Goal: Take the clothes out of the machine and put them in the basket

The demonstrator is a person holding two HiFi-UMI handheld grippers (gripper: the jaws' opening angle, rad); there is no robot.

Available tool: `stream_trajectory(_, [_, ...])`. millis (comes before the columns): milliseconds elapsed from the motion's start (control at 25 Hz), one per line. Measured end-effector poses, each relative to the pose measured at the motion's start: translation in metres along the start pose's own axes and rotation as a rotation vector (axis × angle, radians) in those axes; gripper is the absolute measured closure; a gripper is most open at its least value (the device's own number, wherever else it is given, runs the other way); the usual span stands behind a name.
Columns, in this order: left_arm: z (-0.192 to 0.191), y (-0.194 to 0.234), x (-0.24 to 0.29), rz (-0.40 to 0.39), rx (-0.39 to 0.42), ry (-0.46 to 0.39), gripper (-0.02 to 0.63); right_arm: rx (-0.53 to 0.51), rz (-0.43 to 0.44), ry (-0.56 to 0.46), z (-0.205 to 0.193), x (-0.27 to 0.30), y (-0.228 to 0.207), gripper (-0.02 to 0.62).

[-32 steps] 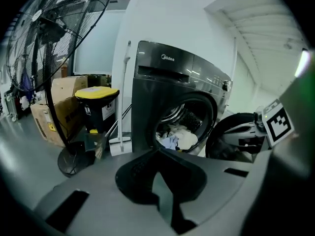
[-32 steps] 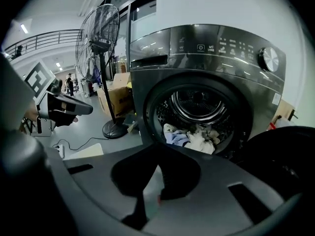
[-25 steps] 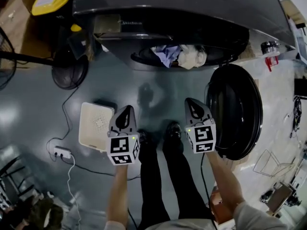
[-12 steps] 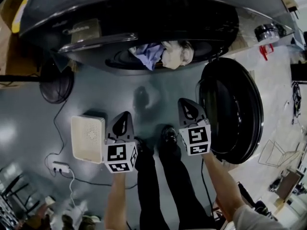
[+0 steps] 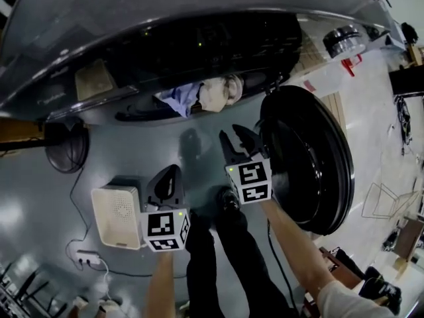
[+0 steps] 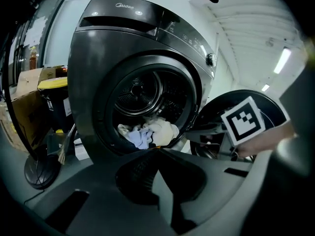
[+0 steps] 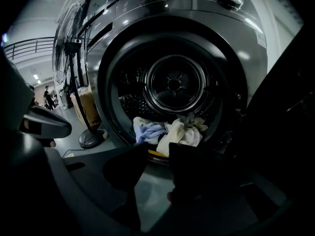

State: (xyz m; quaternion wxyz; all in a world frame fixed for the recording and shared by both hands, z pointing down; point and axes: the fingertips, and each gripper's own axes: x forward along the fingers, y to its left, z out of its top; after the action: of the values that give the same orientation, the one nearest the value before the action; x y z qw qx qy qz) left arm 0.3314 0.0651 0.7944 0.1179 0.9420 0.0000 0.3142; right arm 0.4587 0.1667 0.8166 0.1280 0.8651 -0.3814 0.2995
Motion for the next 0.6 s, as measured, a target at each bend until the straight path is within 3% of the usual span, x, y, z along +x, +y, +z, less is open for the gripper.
stream_trajectory(200, [0.009,0.001,0.001,-0.016,0.035,-0.01,0.589,0.022,-0.038,-0.053,0.007,0.034,-0.019,0.241])
stream_trajectory(400, [0.002,0.004,-0.001,-0.02,0.032,-0.018,0.589,-0.001,-0.115,-0.067,0.016,0.07,-0.041,0.153])
stream_trajectory(600, [-0.011,0.008,-0.01,-0.032,0.032,-0.011,0.589,-0.017,-0.156,-0.007,0.007,0.112,-0.055,0.129])
